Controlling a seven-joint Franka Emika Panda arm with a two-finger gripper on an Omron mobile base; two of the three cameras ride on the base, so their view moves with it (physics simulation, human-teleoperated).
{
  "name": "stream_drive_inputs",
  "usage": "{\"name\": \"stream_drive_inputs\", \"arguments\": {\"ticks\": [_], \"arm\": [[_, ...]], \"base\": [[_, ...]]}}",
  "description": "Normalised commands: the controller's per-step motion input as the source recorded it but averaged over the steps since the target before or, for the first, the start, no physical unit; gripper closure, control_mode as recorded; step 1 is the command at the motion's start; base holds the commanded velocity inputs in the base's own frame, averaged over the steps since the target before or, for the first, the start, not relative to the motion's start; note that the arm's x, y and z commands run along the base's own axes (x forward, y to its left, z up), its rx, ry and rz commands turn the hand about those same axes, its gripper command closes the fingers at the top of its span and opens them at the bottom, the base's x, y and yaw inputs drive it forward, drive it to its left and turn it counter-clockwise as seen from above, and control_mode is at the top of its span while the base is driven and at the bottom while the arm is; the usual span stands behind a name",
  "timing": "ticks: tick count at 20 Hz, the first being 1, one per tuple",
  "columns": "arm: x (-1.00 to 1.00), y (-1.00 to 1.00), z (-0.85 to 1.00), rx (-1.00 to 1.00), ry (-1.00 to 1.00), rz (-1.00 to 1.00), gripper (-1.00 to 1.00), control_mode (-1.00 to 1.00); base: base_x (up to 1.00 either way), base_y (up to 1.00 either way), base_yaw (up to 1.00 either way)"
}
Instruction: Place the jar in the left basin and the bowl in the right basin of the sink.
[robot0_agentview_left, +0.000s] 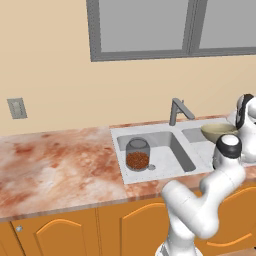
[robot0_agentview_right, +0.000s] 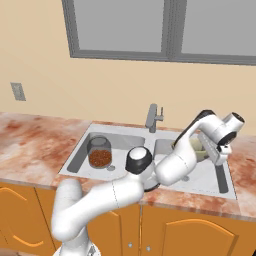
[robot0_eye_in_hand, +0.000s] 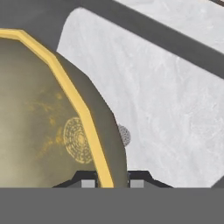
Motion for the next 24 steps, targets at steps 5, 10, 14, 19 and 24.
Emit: {"name": "stream_drive_inputs", "arguments": {"ticks": [5, 10, 14, 19, 24], "arm": [[0.40, -0.16, -0.02, 0.00, 0.00, 0.00, 1.00, -1.00], [0.41, -0.21, -0.01, 0.00, 0.00, 0.00, 1.00, -1.00], [0.41, -0.19, -0.01, 0.00, 0.00, 0.00, 1.00, -1.00], [0.47, -0.12, -0.03, 0.01, 0.00, 0.00, 1.00, -1.00], [0.50, -0.03, -0.04, 0.04, 0.00, 0.00, 1.00, -1.00]], "base": [[0.00, 0.00, 0.00], [0.00, 0.00, 0.00], [0.00, 0.00, 0.00], [0.00, 0.00, 0.00], [0.00, 0.00, 0.00]]}}
